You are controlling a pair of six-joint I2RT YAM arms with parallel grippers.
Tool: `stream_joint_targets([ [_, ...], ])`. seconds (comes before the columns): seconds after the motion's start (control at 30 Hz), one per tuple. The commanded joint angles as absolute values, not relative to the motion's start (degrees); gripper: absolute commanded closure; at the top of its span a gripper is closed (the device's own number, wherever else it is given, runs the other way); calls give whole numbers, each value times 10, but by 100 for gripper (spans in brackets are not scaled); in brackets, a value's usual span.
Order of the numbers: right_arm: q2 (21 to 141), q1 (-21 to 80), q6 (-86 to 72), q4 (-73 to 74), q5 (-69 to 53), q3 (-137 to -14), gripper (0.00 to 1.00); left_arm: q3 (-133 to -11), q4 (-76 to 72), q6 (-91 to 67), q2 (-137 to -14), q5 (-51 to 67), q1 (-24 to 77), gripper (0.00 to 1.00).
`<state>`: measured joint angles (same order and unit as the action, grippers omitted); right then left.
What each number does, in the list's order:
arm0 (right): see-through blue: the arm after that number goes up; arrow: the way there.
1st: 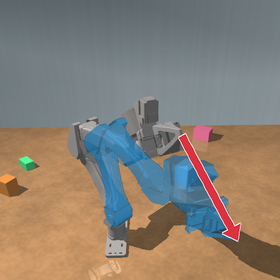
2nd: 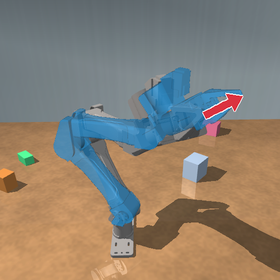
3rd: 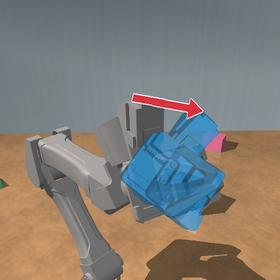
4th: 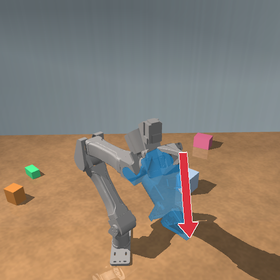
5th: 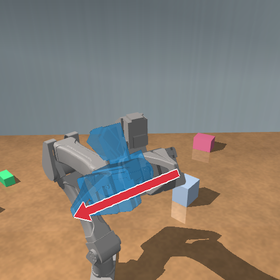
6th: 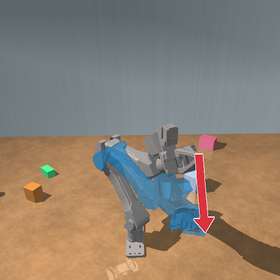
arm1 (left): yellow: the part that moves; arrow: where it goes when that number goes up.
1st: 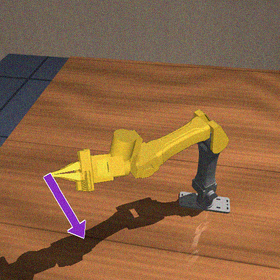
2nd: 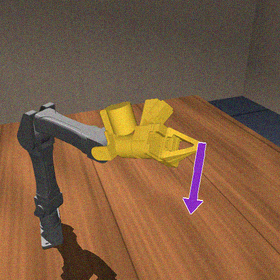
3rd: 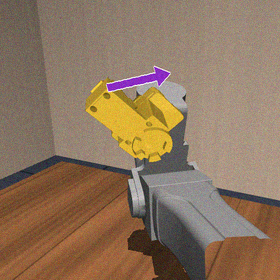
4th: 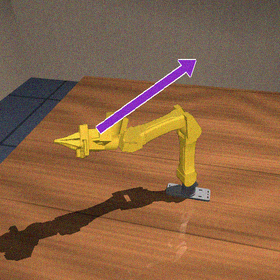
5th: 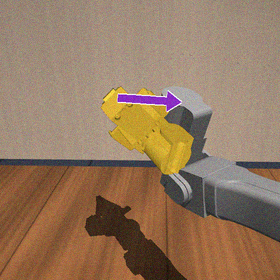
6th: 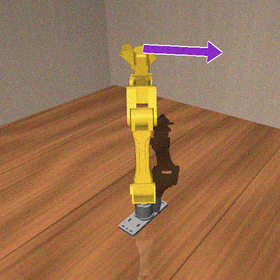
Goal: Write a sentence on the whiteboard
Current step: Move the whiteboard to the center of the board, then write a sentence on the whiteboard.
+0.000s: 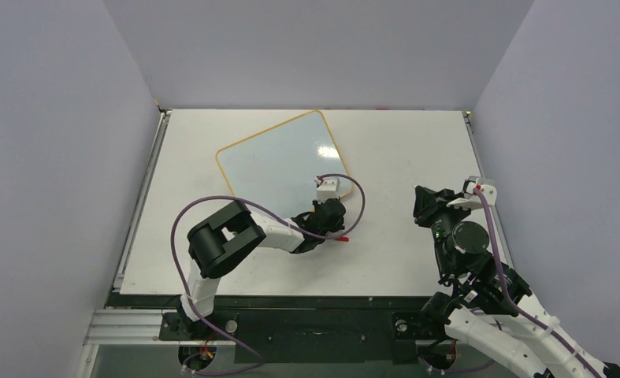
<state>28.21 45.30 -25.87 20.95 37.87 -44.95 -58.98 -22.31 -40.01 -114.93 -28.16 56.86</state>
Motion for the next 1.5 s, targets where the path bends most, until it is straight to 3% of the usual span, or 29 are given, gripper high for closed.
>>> stream_joint_targets([
  [0.0, 279, 448, -245, 212, 394, -454, 100, -599, -197, -358, -1133, -231, 583, 87],
  [0.13, 283, 448, -245, 211, 391, -458, 100, -592, -162, -315, -1072, -170, 588, 76],
  [0.2, 285, 448, -246, 211, 387, -461, 100, -581, -140, -294, -1035, -157, 590, 64],
  [0.27, 287, 448, -247, 211, 382, -464, 100, -578, -105, -273, -993, -155, 591, 58],
  [0.5, 296, 448, -247, 207, 354, -483, 100, -645, 100, -202, -855, -164, 561, 51],
  [0.7, 307, 448, -251, 193, 328, -489, 100, -688, 162, -174, -752, -73, 405, 45],
  [0.77, 313, 449, -254, 188, 319, -490, 100, -702, 155, -164, -733, -45, 349, 23],
  [0.83, 319, 448, -255, 186, 309, -494, 100, -704, 129, -160, -726, -15, 300, 9],
  [0.9, 324, 448, -256, 185, 299, -498, 100, -702, 84, -157, -735, 36, 238, 5],
  [1.07, 326, 449, -255, 201, 276, -508, 100, -785, 102, -161, -827, 156, 134, 5],
  [1.27, 330, 448, -259, 217, 267, -514, 100, -891, 86, -219, -1006, 436, 34, 7],
  [1.47, 347, 449, -257, 252, 245, -545, 100, -988, 71, -244, -1120, 547, 4, 10],
])
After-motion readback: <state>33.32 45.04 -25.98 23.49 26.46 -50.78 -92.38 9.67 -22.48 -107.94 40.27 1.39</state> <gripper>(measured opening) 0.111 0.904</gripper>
